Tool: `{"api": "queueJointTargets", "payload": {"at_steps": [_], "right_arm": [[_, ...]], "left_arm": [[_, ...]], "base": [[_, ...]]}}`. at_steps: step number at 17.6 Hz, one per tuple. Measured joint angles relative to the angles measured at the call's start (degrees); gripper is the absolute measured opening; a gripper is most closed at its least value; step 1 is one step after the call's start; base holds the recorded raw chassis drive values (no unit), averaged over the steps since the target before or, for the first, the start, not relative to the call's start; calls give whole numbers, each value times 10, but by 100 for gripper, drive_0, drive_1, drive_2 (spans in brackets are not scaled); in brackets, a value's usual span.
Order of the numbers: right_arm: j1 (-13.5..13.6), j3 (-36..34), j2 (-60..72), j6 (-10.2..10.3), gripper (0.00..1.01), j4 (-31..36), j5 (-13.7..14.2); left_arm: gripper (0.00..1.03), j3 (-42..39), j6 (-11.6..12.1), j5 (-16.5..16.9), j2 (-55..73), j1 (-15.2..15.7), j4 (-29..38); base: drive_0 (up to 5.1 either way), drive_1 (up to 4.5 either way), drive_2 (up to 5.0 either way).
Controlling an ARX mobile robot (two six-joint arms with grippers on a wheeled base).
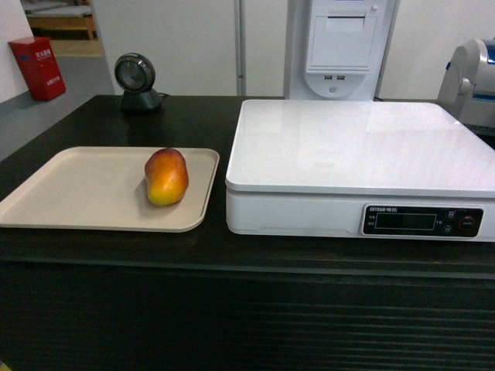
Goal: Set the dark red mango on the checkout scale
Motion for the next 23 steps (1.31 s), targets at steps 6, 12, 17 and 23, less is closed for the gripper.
{"api": "queueJointTargets", "payload": {"at_steps": [6, 12, 17, 23], "right_arm": [[0, 0, 0, 0, 98, -1, 1], [0, 0, 0, 0, 98, -1, 1], [0, 0, 0, 0, 98, -1, 1], [0, 0, 0, 0, 98, -1, 1]], "left_arm": [[98, 111, 1, -58, 354, -101, 282], [98, 291, 4, 96, 676, -35, 330], [98, 509, -6, 178, 909, 33, 185], [98, 744, -94, 283, 1063, 86, 9]], "base": [[0, 0, 0], [0, 0, 0], [0, 0, 0], [0, 0, 0]]}}
